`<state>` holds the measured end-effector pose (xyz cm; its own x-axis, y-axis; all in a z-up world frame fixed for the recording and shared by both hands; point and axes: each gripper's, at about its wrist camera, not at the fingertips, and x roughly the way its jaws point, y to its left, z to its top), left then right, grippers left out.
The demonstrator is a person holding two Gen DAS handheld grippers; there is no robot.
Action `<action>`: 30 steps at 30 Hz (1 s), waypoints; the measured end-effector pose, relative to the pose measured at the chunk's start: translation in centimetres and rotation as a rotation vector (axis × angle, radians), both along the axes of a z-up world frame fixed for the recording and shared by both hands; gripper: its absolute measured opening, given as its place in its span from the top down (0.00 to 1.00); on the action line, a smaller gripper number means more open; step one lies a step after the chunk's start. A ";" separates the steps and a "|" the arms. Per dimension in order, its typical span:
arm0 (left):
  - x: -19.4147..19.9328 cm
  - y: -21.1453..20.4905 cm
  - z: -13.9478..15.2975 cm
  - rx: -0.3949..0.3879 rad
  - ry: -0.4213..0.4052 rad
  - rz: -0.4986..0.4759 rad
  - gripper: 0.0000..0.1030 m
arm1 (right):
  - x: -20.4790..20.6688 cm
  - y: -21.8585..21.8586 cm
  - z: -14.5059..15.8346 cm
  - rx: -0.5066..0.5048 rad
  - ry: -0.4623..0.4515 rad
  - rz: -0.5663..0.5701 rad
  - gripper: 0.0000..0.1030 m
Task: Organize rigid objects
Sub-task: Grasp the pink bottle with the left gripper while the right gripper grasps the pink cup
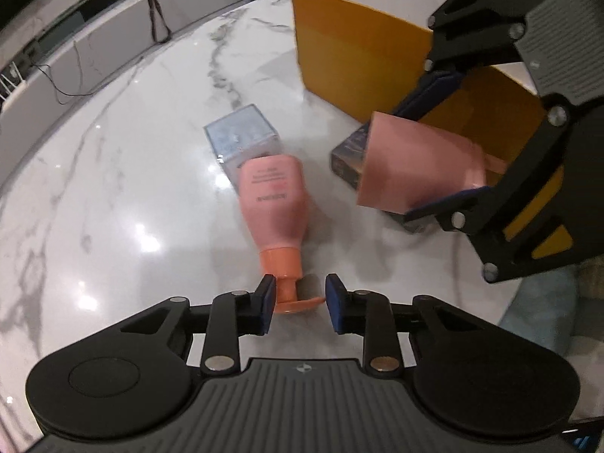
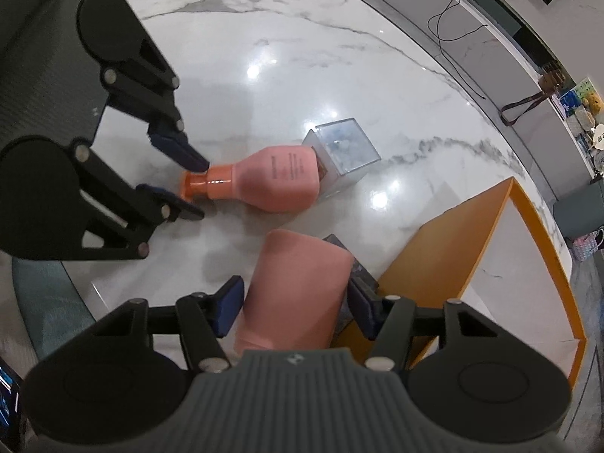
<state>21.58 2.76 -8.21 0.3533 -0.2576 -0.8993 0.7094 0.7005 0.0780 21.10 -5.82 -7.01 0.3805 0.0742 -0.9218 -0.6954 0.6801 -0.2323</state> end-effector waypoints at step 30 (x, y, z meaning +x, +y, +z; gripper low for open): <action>3.2 -1.1 -0.6 -0.129 -0.094 0.245 0.53 | 0.8 -0.2 -0.4 0.007 0.001 0.034 0.39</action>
